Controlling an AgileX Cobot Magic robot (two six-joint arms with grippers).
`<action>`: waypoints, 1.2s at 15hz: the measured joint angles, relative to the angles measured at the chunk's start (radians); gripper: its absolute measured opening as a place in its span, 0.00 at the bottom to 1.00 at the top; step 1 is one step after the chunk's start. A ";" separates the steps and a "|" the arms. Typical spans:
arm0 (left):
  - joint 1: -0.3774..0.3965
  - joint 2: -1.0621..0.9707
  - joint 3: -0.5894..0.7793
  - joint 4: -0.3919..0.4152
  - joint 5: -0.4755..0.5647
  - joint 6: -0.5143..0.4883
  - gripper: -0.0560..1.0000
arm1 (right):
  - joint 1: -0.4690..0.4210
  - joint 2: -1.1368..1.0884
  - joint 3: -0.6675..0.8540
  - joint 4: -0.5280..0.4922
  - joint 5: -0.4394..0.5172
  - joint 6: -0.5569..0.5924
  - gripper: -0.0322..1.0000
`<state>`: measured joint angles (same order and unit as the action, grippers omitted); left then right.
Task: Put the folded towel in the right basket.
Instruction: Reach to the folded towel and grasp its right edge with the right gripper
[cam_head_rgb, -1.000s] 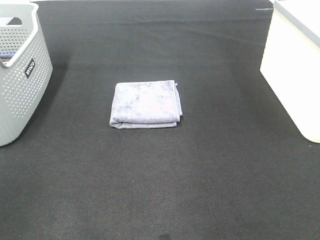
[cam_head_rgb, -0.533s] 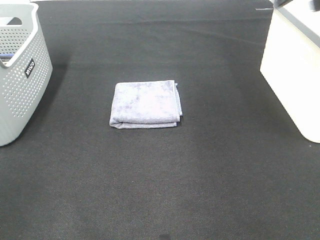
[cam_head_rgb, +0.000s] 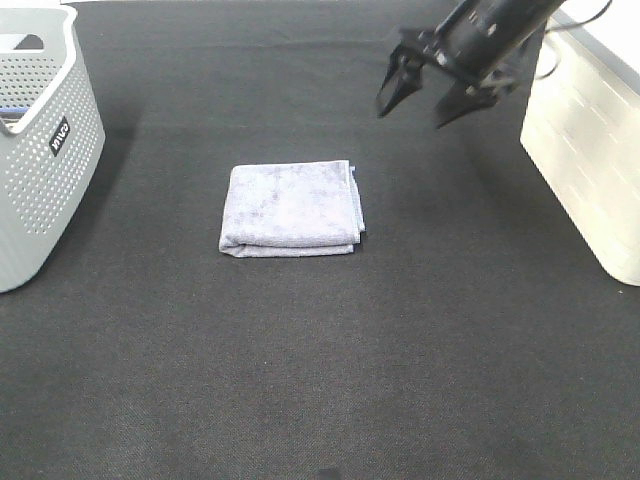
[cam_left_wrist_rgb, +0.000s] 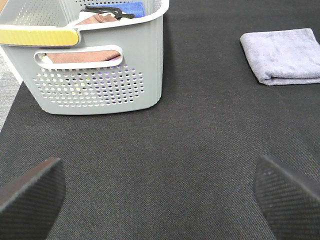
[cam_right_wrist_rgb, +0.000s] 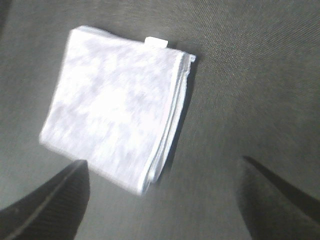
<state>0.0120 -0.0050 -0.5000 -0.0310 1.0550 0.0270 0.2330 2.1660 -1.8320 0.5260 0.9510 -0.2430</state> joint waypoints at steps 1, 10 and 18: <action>0.000 0.000 0.000 0.000 0.000 0.000 0.97 | -0.001 0.064 -0.061 0.015 0.034 0.006 0.76; 0.000 0.000 0.000 0.000 0.000 0.000 0.97 | -0.035 0.393 -0.301 0.199 0.169 -0.003 0.76; 0.000 0.000 0.000 0.000 0.000 0.000 0.97 | 0.014 0.466 -0.319 0.314 0.182 -0.085 0.68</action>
<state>0.0120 -0.0050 -0.5000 -0.0310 1.0550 0.0270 0.2470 2.6320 -2.1510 0.8400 1.1330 -0.3280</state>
